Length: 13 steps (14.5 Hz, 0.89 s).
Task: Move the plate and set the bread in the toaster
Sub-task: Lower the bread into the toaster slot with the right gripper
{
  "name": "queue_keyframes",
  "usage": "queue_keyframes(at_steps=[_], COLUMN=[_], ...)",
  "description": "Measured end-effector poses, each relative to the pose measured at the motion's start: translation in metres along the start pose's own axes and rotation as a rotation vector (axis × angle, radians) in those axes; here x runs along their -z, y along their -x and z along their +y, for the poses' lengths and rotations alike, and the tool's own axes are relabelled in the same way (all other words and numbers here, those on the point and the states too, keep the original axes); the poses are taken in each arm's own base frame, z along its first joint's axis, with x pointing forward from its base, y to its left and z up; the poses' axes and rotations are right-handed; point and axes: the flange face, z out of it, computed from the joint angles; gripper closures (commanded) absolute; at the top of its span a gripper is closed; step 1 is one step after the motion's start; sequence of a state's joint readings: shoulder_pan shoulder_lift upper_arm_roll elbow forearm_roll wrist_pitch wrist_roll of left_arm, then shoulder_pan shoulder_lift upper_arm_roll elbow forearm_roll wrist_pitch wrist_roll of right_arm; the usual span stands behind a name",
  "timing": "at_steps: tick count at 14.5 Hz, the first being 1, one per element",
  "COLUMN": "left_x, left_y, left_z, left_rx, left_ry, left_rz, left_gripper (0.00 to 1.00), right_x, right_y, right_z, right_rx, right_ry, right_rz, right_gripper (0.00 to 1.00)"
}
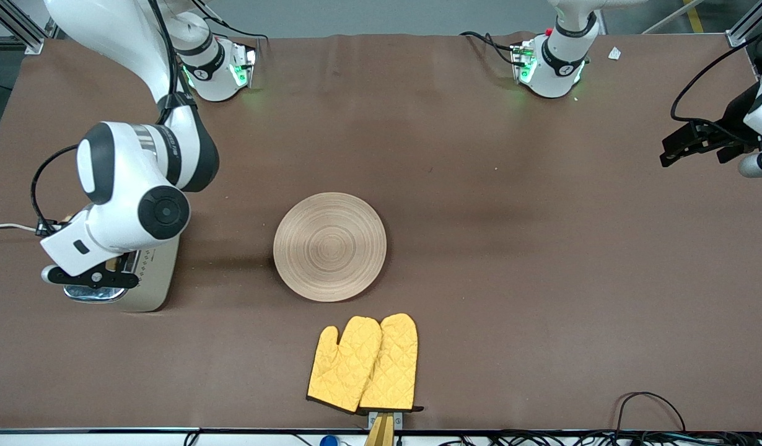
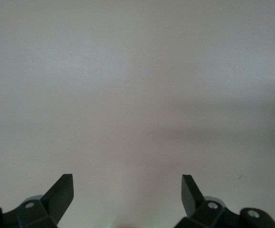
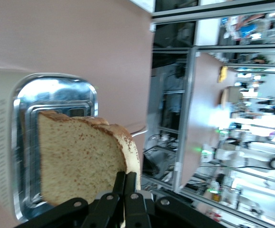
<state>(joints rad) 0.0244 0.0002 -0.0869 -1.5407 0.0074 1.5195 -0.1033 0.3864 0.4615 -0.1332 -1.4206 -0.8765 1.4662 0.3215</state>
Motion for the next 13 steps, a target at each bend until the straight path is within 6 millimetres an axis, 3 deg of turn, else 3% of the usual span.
queue_keyframes(at_steps=[5, 13], left_x=[0.0, 0.0], left_y=[0.0, 0.0], left_z=[0.001, 0.003], left_rx=[-0.001, -0.006], left_ry=[0.0, 0.0], left_rz=[0.001, 0.001], left_gripper=[0.0, 0.0], right_x=[-0.03, -0.03], right_y=[0.006, 0.009], right_z=[-0.03, -0.028], right_rx=[-0.03, -0.038], right_ry=[0.087, 0.087], right_rz=[-0.006, -0.007], right_gripper=[1.0, 1.0])
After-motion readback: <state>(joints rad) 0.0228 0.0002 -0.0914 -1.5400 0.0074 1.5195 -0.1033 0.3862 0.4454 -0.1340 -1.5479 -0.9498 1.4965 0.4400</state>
